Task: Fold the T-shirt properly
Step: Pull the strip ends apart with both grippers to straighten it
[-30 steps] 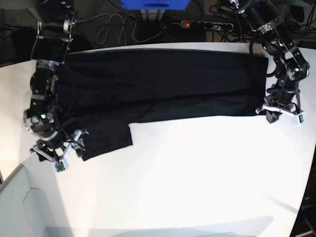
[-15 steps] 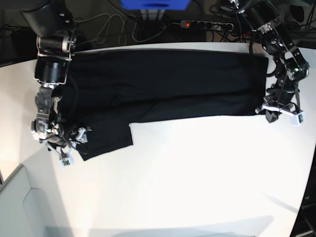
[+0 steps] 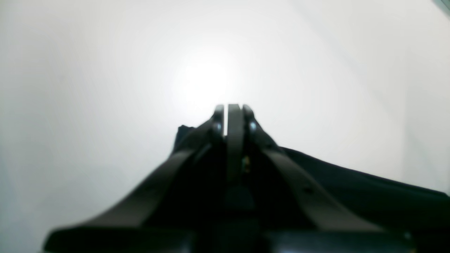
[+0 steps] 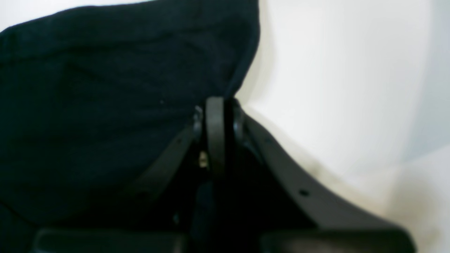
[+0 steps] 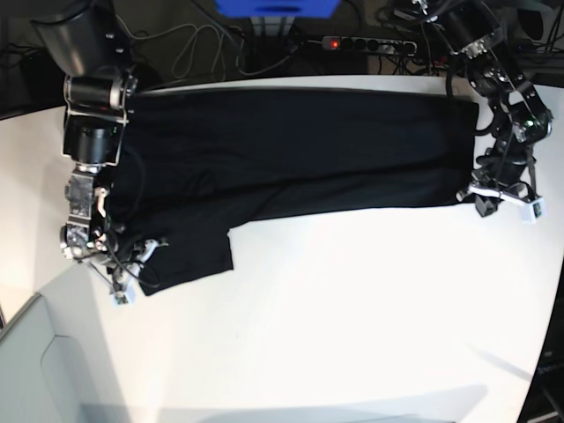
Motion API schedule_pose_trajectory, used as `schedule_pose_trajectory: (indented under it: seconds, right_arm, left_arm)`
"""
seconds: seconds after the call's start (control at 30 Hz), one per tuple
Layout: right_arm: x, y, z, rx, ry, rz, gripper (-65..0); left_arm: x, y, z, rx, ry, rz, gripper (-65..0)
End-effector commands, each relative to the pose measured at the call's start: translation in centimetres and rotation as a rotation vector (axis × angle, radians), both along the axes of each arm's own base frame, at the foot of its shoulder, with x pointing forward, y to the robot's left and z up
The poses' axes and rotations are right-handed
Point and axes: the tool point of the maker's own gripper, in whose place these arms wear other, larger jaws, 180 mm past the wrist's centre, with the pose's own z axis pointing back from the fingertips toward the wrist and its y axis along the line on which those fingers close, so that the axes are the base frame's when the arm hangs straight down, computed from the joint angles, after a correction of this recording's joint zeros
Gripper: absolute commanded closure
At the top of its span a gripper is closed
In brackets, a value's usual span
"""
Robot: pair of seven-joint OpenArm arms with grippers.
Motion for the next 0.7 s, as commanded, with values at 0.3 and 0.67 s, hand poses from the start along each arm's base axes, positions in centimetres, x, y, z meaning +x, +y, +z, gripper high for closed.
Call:
schedule_pose_trajectory:
  seconds: [0.3, 0.67]
  right_arm:
    - [-0.3, -0.7, 10.7, -0.156, -0.305, 0.049, 0.0]
    - [-8.6, 1.6, 14.6, -0.259, -0.423, 0.129, -0.1]
  left_arm:
    - [0.6, 0.4, 1.7, 0.023, -0.053, -0.008, 0.0]
    - [0.0, -0.3, 3.7, 0.078, -0.088, -0.037, 0.0]
